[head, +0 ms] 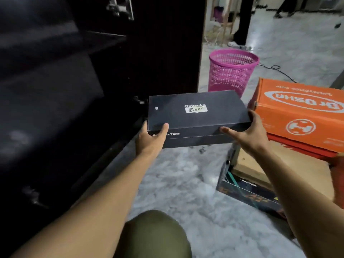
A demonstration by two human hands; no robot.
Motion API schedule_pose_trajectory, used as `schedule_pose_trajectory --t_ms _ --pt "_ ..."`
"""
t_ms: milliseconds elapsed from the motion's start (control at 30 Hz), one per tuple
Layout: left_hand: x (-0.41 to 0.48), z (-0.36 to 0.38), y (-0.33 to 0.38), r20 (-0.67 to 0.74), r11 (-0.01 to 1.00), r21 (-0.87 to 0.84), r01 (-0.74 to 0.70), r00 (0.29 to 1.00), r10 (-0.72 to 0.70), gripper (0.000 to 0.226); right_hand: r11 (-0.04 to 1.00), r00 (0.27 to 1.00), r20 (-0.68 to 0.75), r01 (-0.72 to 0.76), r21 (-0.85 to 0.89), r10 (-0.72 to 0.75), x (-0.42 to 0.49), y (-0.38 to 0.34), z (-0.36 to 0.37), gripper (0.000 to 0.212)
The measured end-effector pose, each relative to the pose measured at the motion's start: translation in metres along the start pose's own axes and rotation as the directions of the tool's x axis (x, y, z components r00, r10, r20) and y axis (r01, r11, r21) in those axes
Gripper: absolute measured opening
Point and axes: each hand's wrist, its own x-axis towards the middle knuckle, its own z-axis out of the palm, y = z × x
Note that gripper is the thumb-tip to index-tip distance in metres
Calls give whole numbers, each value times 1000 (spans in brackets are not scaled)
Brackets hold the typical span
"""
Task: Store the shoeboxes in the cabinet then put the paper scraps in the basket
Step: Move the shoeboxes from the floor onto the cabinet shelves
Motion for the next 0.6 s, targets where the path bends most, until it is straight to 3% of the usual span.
schedule_pose_trajectory --t_ms 167,267,367,600 --pt "11 -57 -24 -308 996 -76 57 948 -78 61 994 965 242 91 62 -103 32 -31 84 106" --pt "19 -83 -49 -433 987 -151 51 895 -112 45 982 944 282 137 130 -170 43 -30 148 108" --pt "29 -105 -80 -584 982 -167 86 794 -169 52 974 909 360 161 160 -209 45 -27 204 107" --pt "56 -138 -125 -734 962 -241 130 624 -268 33 947 841 501 44 317 -207 57 -32 316 97"
